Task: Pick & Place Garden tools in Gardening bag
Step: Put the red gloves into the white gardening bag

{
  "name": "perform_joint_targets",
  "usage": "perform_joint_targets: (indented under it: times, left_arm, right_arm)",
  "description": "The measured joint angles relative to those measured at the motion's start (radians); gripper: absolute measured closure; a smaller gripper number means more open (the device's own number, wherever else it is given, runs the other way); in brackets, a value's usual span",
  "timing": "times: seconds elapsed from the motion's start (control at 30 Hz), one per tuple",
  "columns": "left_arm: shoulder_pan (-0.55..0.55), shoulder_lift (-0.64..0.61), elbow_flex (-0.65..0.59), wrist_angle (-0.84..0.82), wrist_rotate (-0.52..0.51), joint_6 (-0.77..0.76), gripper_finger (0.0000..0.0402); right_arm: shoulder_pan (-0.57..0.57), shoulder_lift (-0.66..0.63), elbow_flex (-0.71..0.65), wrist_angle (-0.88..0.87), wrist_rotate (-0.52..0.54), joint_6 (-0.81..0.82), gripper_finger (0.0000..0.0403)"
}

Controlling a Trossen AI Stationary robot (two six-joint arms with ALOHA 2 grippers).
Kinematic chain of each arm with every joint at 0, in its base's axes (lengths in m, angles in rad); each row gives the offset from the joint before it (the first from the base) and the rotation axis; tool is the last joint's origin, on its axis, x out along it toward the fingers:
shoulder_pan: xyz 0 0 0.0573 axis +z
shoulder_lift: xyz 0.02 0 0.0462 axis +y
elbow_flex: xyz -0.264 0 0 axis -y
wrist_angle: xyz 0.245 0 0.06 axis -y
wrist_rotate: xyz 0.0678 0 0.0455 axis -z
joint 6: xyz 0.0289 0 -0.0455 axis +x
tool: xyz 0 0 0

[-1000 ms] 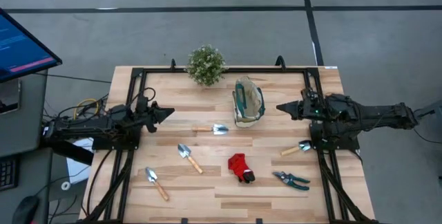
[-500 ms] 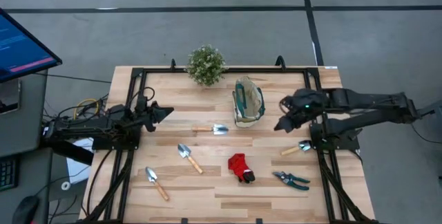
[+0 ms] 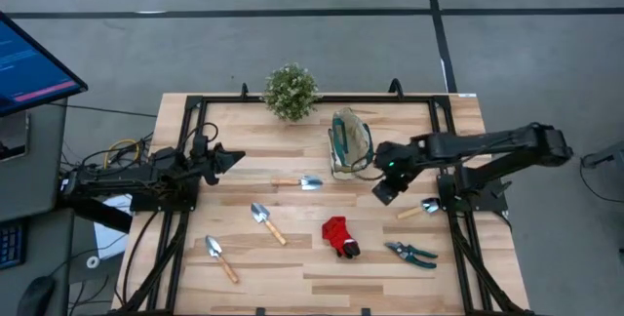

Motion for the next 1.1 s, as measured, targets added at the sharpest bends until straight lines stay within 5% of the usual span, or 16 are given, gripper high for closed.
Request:
perform_joint_targets:
  times: [0.37, 0.6, 1.1]
  left_arm:
    - [0.0, 0.001, 0.0, 0.005, 0.006, 0.04, 0.0389]
    - [0.0, 0.003, 0.0, 0.008, 0.01, 0.034, 0.0379]
    - [0.0, 0.109, 0.0, 0.039, 0.052, -0.071, 0.0318]
  right_arm:
    - [0.19, 0.253, 0.207, -0.003, -0.039, 0.153, 0.0214]
    - [0.274, 0.409, 0.44, -0.054, 0.097, 0.174, 0.0114]
    - [0.361, 0.687, 0.495, -0.003, 0.19, 0.211, 0.0085]
